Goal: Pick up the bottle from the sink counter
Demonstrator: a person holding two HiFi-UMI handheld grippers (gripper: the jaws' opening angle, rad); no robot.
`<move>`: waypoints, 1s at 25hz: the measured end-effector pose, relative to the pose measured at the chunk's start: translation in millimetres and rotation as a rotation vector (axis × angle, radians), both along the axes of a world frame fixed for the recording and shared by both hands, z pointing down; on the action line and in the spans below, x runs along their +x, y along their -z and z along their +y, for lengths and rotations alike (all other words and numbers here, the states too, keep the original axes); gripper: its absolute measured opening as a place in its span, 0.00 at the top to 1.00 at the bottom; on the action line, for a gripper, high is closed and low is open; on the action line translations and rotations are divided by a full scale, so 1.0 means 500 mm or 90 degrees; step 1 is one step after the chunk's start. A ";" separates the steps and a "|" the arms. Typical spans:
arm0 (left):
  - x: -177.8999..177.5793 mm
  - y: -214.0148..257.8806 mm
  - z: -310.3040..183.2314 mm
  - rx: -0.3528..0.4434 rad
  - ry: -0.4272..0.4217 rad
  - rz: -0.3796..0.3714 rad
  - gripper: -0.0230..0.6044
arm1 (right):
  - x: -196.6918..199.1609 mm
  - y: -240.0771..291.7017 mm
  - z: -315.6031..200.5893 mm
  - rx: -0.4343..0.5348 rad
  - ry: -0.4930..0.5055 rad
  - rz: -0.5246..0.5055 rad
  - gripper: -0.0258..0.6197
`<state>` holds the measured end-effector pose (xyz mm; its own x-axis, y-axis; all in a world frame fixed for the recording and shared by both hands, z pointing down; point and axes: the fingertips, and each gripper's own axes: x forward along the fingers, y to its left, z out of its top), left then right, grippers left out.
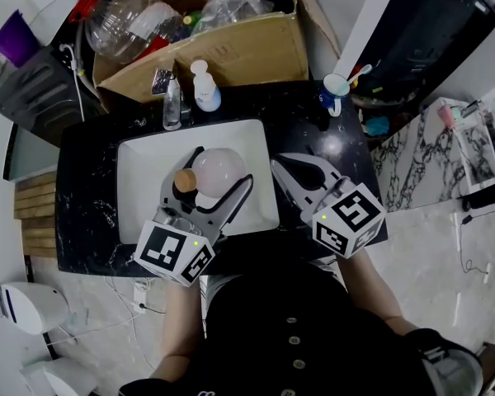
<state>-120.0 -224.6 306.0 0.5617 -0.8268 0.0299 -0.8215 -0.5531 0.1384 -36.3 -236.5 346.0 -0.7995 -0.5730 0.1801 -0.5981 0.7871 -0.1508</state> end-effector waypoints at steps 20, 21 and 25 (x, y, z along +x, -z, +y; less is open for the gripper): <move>0.003 -0.010 -0.005 0.000 -0.010 0.022 0.33 | -0.010 -0.012 -0.007 -0.006 -0.002 0.009 0.96; 0.002 -0.010 -0.005 -0.002 -0.010 0.024 0.33 | -0.010 -0.012 -0.006 -0.006 -0.001 0.010 0.96; -0.001 -0.011 -0.004 -0.001 -0.009 0.021 0.34 | -0.011 -0.012 -0.003 -0.004 0.000 0.010 0.96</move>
